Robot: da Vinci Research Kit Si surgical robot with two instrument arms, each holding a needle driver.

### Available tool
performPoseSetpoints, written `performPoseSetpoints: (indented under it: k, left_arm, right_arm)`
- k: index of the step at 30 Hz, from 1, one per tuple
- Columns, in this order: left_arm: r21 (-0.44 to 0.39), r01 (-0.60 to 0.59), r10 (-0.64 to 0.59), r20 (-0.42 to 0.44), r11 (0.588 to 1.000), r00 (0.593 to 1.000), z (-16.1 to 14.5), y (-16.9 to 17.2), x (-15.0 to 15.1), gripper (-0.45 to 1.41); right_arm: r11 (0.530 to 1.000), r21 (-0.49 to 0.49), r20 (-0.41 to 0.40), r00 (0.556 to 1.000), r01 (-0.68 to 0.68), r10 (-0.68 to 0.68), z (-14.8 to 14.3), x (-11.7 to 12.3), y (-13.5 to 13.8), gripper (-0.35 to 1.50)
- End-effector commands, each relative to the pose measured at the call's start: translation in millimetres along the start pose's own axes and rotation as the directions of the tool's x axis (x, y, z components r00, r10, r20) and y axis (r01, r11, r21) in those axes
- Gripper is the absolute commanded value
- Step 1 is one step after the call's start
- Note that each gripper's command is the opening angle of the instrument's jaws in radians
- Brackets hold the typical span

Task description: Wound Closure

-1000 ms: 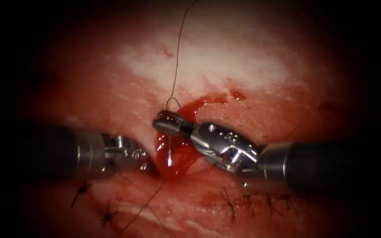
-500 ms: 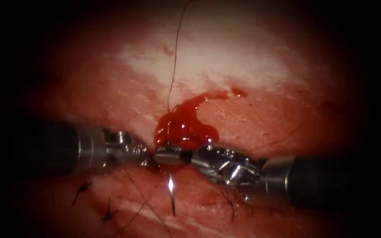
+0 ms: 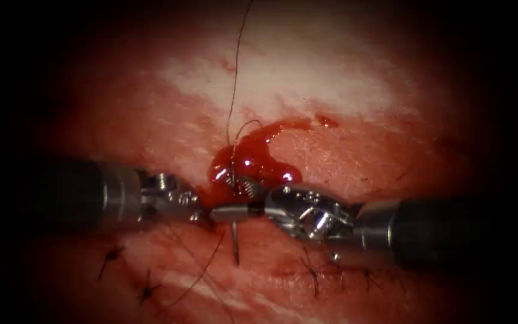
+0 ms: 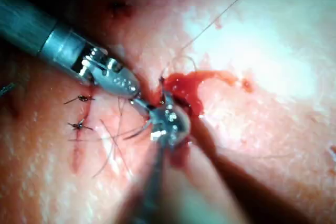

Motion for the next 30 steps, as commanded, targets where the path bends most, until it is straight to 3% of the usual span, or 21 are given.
performPoseSetpoints:
  k: [1, 4, 8, 12, 14, 19, 30]
  left_arm:
    - [-0.002, 0.008, -0.008, -0.006, 1.0, 1.0, 0.6, 0.2, 0.2, -0.1]
    - [0.004, -0.004, 0.004, -0.03, 1.0, 1.0, -0.2, 0.5, 0.8, -0.1]
    - [0.01, -0.06, 0.061, -0.07, 0.998, 0.996, -1.3, 0.9, 1.4, -0.05]
    - [0.04, -0.17, 0.174, -0.166, 0.985, 0.971, -2.2, 1.3, 1.9, 0.04]
    - [0.099, -0.228, 0.247, -0.282, 0.969, 0.927, -2.5, 2.5, 2.1, 0.12]
    - [0.143, -0.246, 0.284, -0.397, 0.959, 0.873, -2.3, 4.3, 2.6, 0.15]
    - [0.266, -0.254, 0.352, -0.447, 0.93, 0.822, -1.4, 4.7, 4.0, 0.22]
  right_arm:
    - [1.0, -0.012, -0.002, 1.0, 0.013, -0.013, -0.3, -0.5, 0.2, 1.23]
    - [0.994, -0.075, -0.019, 0.997, 0.076, -0.078, -2.0, -0.3, 0.9, 1.18]
    - [0.984, -0.064, -0.003, 0.986, 0.167, -0.167, -4.5, -0.2, 1.9, 1.18]
    - [0.987, -0.029, -0.003, 0.987, 0.16, -0.16, -7.1, 0.2, 2.5, 1.18]
    - [0.994, 0.005, -0.032, 0.994, 0.108, -0.107, -9.6, 1.2, 2.4, 1.18]
    - [0.999, -0.005, -0.065, 0.997, 0.045, -0.046, -10.4, 2.2, 1.9, 1.16]
    - [0.999, -0.011, -0.078, 0.996, 0.049, -0.05, -9.5, 1.6, 2.0, 1.16]
